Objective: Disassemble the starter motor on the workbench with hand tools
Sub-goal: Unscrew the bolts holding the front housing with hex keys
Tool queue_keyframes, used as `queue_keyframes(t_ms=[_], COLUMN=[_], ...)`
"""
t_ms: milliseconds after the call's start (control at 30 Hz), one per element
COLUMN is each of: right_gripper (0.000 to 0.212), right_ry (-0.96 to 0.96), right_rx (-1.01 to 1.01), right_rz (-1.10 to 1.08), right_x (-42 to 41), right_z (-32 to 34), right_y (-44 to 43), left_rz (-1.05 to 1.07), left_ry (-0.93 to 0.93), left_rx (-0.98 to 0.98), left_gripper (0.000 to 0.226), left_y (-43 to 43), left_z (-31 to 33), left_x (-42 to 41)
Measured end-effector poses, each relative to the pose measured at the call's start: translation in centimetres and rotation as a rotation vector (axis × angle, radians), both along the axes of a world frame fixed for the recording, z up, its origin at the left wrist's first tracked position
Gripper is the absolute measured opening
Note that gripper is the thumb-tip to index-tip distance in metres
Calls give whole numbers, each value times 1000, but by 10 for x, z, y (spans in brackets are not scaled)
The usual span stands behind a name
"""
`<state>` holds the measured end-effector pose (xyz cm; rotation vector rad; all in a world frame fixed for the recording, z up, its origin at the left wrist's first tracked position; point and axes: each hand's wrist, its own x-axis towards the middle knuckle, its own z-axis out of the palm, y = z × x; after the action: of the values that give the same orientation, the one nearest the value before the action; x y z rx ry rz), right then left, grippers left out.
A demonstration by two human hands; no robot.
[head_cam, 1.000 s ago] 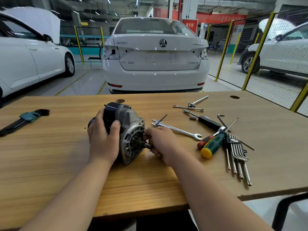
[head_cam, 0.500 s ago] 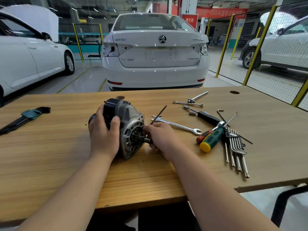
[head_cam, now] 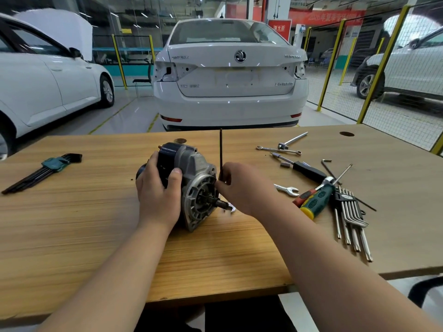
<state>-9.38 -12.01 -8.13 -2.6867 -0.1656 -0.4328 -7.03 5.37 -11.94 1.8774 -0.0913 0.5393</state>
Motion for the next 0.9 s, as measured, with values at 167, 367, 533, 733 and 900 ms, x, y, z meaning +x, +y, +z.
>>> queue_keyframes(t_ms=[167,367,533,733,900], right_gripper=[17,10,9,16,19], right_ry=[-70,-99,-141,56,390], right_rx=[41,219,224,874,1230], right_rz=[61,93,118,111,25], right_x=[-6,-10,-9,-10,-7], right_z=[-4,-13,-18,-16,-19], right_y=[-1,-4,-6,-11,-6], left_rz=[-6,-8,-11,-9,-4], left_ry=[-1,1,0,10,7], left_rx=[1,-8,-13,-21,-12], left_gripper=[77,76,76,76,76], left_y=[0,1,1,0,0], left_z=[0,-1,-1,-1,-1], left_x=[0,1,1,0,0])
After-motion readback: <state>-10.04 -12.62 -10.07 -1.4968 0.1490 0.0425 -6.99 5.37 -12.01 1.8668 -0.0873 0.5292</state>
